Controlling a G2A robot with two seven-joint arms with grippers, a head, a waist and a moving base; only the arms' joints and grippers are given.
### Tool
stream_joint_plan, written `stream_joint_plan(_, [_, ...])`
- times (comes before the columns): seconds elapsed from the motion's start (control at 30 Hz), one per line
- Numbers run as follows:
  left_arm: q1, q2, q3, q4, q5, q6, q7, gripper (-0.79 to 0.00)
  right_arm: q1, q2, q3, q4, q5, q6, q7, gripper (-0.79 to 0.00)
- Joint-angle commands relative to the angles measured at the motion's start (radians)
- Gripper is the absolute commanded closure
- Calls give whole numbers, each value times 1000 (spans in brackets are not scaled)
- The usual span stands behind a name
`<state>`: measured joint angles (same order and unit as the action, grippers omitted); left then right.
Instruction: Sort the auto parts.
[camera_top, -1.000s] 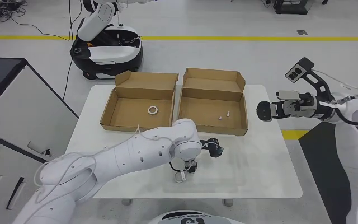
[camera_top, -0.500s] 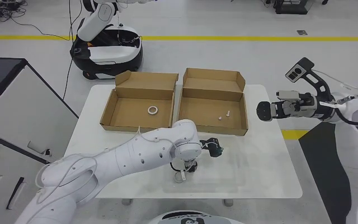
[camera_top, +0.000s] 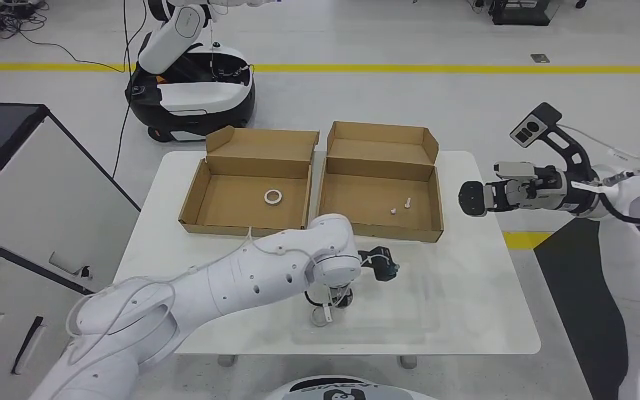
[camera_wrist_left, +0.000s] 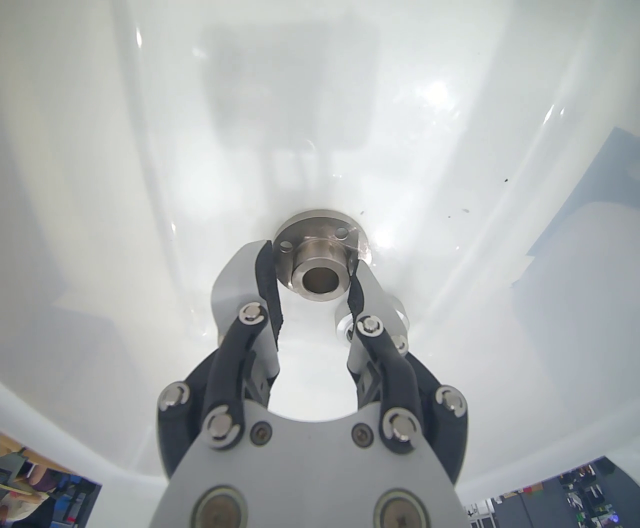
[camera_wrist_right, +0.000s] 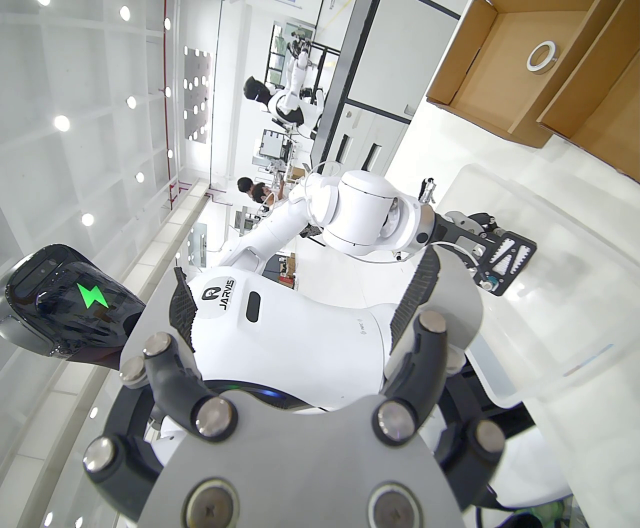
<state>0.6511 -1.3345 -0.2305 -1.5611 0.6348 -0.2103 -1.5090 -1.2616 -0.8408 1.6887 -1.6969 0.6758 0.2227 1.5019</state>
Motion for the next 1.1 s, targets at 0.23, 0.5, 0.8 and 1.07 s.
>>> stream_joint_plan(0.23, [11,-1,-8,2,5,-8,-15,-360,0,0,0,0,0,0,0,-785])
stream_joint_plan(0.5, [19,-6,-10,12,11,-14,-22,-342,0,0,0,0,0,0,0,-785])
stream_joint_plan(0.8, [25,-13,-15,20,22,-8,-27,0,0,0,0,0,0,0,0,-785])
stream_joint_plan(1.07, [-6,-13,-29,17,-13,9,-27,0,0,0,0,0,0,0,0,-785])
